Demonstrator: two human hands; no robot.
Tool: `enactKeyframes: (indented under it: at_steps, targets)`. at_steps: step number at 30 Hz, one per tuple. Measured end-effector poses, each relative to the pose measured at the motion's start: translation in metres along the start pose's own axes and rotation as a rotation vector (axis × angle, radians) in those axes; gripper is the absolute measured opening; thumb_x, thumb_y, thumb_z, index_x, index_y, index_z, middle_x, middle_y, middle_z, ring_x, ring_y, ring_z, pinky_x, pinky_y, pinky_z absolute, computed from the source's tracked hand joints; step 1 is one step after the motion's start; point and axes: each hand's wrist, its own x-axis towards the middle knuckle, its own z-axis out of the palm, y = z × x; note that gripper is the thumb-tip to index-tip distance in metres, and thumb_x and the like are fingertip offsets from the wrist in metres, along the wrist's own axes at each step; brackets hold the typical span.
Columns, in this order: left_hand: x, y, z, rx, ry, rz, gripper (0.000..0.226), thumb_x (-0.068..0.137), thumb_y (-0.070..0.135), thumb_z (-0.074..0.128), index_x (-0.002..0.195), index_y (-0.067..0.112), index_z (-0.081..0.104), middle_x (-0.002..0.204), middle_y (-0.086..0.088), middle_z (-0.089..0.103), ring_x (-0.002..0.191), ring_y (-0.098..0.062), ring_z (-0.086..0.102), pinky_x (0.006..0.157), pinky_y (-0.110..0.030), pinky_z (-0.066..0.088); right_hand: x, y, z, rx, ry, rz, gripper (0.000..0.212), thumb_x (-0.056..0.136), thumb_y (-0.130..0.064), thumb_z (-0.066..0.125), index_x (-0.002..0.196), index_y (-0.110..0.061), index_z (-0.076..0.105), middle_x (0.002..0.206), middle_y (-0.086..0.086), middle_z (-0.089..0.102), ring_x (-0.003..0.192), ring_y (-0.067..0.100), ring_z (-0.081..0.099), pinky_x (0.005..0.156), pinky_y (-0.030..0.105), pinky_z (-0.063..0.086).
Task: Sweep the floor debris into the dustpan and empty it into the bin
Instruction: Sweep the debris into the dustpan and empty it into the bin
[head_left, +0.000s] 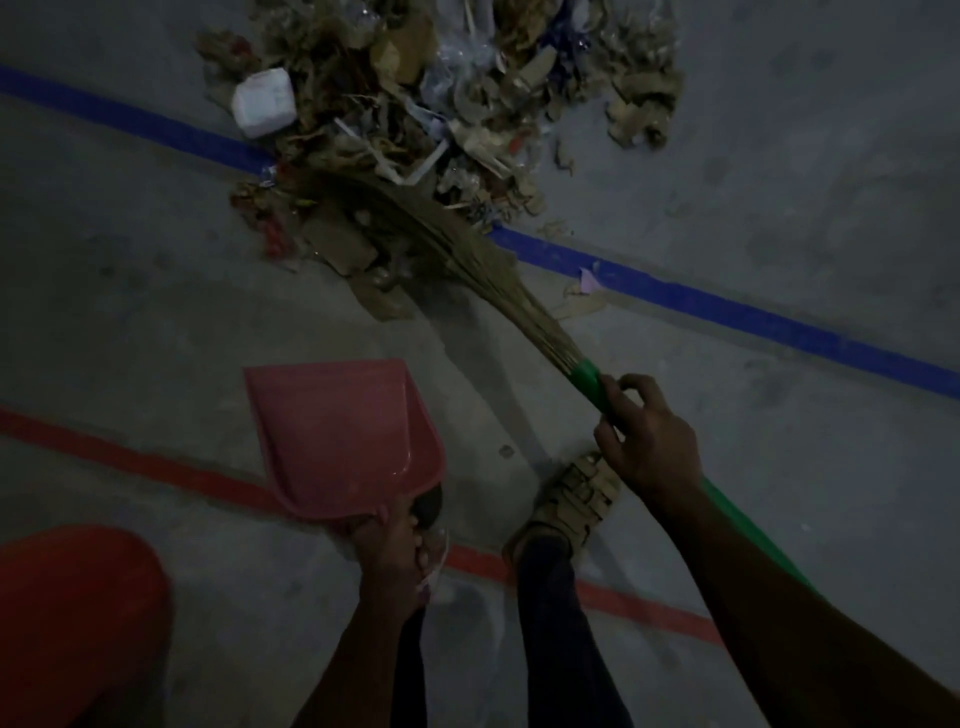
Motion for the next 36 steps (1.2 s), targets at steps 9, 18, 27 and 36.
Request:
enactKeyframes:
  at_steps: [9,18,27,36]
  targets:
    - [-0.019,-0.003,0.045,0.107,-0.029,0.054,0.032,0.093,0.029,0.071,0.069,0.015,0.056,0.055,0.000,0.054,0.037,-0.013,0.049,0.053,-0.028,0.042,-0.054,0.049,-0.005,0.144,0.140,0.133,0.049,0.088,-0.024,0.061,0.134,-0.009,0.056,0.125,0.010,0.050,0.063,0.021,0.059,0.047,0.025,0.038]
    - [-0.012,0.007,0.076,0.290,-0.106,0.126,0.038,0.095,0.032,0.064,0.070,0.007,0.051,0.054,-0.008,0.049,0.033,-0.016,0.041,0.039,-0.022,0.034,-0.070,0.105,-0.008,0.160,0.168,0.520,0.055,0.091,-0.015,0.064,0.143,-0.008,0.048,0.128,0.019,0.048,0.073,0.034,0.059,0.060,0.030,0.043]
    - [-0.012,0.010,0.090,0.347,-0.101,0.184,0.039,0.097,0.027,0.064,0.065,0.012,0.048,0.045,0.000,0.046,0.029,-0.011,0.037,0.034,-0.019,0.029,-0.099,0.101,0.031,0.238,-0.212,0.473,0.051,0.090,-0.028,0.059,0.137,-0.012,0.048,0.121,0.015,0.044,0.074,0.034,0.058,0.062,0.040,0.054]
    - [-0.004,0.005,0.091,0.439,-0.105,0.184,0.031,0.081,0.044,0.068,0.077,0.014,0.062,0.069,-0.009,0.058,0.057,-0.020,0.052,0.053,-0.032,0.042,-0.053,0.047,0.046,0.304,-0.188,0.249,0.060,0.091,-0.031,0.055,0.145,-0.009,0.044,0.127,0.017,0.047,0.078,0.032,0.061,0.060,0.034,0.048]
